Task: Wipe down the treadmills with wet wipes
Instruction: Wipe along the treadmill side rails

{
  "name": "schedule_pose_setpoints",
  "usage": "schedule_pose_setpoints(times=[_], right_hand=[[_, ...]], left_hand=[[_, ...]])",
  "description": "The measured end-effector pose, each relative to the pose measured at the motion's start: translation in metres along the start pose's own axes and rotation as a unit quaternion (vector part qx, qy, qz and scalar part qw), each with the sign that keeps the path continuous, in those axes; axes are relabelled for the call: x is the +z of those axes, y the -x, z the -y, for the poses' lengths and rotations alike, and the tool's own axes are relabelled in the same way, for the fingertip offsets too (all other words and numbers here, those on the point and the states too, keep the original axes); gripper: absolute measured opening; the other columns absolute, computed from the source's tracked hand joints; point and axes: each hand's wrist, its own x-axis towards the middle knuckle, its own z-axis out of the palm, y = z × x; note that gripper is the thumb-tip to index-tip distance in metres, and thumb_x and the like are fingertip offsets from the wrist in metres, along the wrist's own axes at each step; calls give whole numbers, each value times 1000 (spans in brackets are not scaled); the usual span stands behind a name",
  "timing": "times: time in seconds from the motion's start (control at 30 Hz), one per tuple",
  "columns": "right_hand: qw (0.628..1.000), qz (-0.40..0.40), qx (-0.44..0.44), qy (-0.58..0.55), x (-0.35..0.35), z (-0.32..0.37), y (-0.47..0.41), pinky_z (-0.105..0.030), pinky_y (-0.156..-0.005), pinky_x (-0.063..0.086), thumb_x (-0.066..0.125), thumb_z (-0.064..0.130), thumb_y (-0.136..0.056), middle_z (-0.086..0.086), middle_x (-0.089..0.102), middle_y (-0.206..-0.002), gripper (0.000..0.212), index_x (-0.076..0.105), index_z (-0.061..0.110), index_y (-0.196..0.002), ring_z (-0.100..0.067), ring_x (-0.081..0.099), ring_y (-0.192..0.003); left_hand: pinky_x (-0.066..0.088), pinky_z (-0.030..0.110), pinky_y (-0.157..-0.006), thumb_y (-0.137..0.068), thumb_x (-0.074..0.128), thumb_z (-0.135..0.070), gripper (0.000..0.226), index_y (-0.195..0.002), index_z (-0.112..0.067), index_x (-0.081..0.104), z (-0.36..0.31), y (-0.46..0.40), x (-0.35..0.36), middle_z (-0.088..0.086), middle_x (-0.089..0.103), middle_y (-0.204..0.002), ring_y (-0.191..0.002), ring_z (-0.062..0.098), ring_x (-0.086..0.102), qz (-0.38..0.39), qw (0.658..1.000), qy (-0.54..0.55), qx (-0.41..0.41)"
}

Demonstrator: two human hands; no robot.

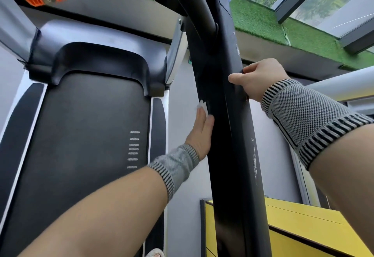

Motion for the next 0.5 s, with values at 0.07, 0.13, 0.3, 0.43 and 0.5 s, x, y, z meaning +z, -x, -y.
schedule_pose_setpoints(times=[0.07,0.13,0.3,0.43,0.5], right_hand=[[1000,-6,0,3,1,0,0,-34,-85,53,72,36,-79,-7,67,-88,34,69,9,-99,-26,66,-88],[1000,-17,0,18,3,0,-1,-28,-78,49,69,37,-81,-6,65,-88,37,68,7,-104,-25,63,-85],[998,-46,-12,41,11,-6,0,-24,-71,40,62,40,-85,-6,63,-86,37,68,7,-102,-23,56,-79],[997,-54,-24,55,9,0,-6,-27,-68,38,57,42,-87,-11,62,-84,44,66,0,-94,-28,56,-79],[994,-65,-39,79,5,5,-12,-26,-67,35,56,40,-89,-11,59,-83,41,63,0,-91,-27,54,-79]], left_hand=[[0,17,-114,-105,19,-37,57,-154,-20,-4,4,22,8,-8,-4,-161,-143,0,-2,7,1000,-5,-9],[2,18,-114,-102,20,-43,61,-154,-21,-4,5,39,15,-9,-3,-160,-142,-2,-2,10,1000,15,-11],[11,27,-116,-103,26,-41,55,-152,-30,5,2,73,30,-13,6,-159,-145,5,6,2,999,48,-12],[3,30,-121,-95,24,-55,73,-153,-17,2,-15,37,17,-4,1,-161,-146,7,0,-4,1000,15,9],[7,34,-121,-100,27,-47,65,-153,-13,9,-28,13,9,1,7,-161,-148,14,4,-25,1000,0,11]])
